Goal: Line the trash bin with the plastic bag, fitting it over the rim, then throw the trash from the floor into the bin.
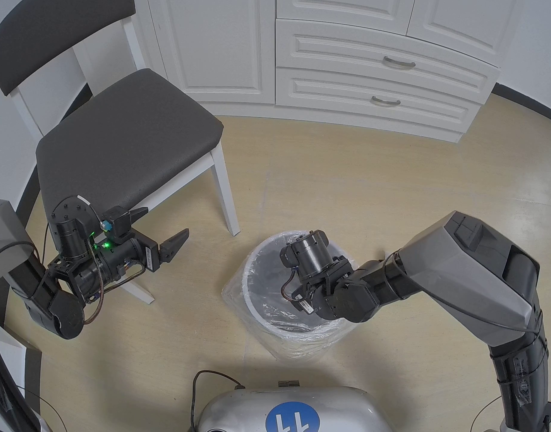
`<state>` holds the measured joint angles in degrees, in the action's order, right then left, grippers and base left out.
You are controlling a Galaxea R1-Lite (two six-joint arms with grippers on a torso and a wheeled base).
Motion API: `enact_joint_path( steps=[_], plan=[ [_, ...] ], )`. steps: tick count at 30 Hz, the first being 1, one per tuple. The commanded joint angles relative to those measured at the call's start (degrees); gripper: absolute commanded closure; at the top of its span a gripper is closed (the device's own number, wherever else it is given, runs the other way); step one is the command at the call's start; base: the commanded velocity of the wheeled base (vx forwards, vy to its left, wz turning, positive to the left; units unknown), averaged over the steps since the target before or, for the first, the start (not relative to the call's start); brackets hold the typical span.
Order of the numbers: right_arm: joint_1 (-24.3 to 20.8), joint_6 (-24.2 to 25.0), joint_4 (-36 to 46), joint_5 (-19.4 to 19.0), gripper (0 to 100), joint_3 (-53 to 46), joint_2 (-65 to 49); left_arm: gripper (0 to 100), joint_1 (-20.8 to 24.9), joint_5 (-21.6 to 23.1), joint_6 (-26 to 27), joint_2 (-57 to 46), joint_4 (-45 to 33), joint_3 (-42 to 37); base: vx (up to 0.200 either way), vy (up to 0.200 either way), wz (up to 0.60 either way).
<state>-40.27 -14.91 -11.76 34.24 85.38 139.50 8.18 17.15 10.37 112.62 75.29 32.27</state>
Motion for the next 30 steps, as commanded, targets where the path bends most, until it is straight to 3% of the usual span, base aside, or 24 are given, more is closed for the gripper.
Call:
enact_joint_path(
  steps=[1,14,30],
  plan=[
    [-2.2,0.1,0.2,-0.3,0,-4.8,-2.8,0,0.0,0.0,0.0,0.1,0.0,-0.3,0.0,0.0,0.0],
    [-9.2,0.1,-0.1,-0.5,0,-14.2,-6.1,0,0.0,0.0,0.0,0.1,0.1,-0.5,0.0,0.0,0.0],
    [-9.6,0.1,-0.4,-0.5,0,-14.3,-5.8,0,0.0,0.0,0.0,0.1,0.1,-0.4,0.0,0.0,0.0]
  ],
)
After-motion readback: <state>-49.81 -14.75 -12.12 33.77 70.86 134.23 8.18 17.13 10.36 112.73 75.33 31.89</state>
